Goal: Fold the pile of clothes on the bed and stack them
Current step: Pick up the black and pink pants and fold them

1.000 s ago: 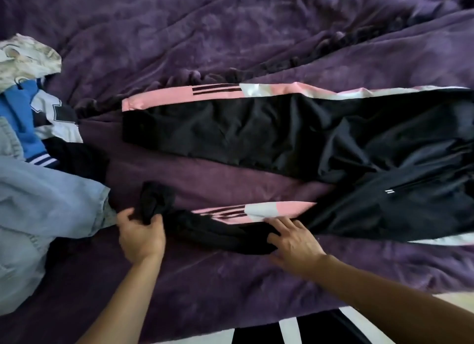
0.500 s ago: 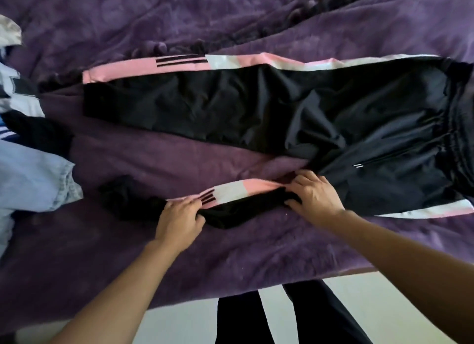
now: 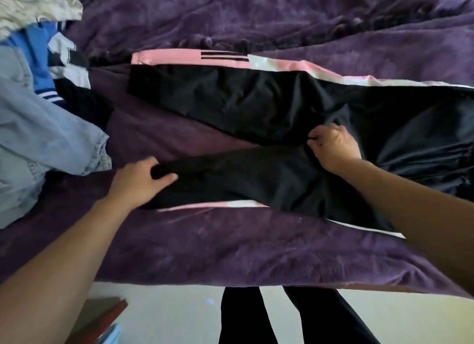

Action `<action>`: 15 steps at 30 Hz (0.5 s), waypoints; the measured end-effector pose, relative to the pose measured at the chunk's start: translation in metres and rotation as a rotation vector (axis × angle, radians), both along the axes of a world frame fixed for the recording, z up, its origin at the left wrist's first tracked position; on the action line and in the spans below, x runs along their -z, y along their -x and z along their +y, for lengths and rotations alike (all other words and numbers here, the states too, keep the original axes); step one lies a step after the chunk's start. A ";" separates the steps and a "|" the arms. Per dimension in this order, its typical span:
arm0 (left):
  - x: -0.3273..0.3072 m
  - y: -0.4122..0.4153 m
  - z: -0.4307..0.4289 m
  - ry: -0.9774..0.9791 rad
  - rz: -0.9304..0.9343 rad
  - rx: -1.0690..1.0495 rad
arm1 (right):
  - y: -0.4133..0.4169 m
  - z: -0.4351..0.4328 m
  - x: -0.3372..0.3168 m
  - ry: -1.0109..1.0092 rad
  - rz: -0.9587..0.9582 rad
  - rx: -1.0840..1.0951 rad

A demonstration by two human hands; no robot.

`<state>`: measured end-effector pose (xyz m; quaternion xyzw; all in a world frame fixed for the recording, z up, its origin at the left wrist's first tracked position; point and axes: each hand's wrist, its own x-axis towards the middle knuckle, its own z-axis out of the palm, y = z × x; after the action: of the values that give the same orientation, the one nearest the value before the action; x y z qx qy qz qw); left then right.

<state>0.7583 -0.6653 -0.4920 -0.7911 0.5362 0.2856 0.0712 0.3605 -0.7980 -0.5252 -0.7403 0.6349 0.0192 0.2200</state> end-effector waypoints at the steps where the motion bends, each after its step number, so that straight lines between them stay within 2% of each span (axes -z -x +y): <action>1: 0.004 -0.010 -0.002 0.113 -0.102 0.000 | -0.011 0.000 0.000 0.025 0.036 0.002; 3: 0.007 -0.026 0.001 0.259 -0.218 -0.121 | -0.038 0.014 -0.004 0.111 0.014 -0.076; 5: 0.009 -0.036 0.013 0.298 -0.177 -0.265 | -0.071 0.044 -0.009 0.141 -0.094 -0.231; 8: 0.022 -0.034 0.050 0.179 -0.127 -0.248 | -0.115 0.104 -0.004 0.060 -0.131 -0.478; 10: 0.032 -0.031 0.066 0.074 -0.015 -0.394 | -0.131 0.130 0.007 -0.041 -0.026 -0.570; 12: 0.044 -0.039 0.071 0.065 0.122 -0.572 | -0.146 0.136 0.022 -0.100 0.081 -0.513; 15: 0.053 -0.041 0.061 0.130 0.293 -0.542 | -0.157 0.127 0.031 -0.127 0.114 -0.359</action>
<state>0.7992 -0.6040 -0.5446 -0.8585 0.3273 0.3706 -0.1363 0.5171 -0.6714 -0.5561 -0.8240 0.5017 0.1399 0.2232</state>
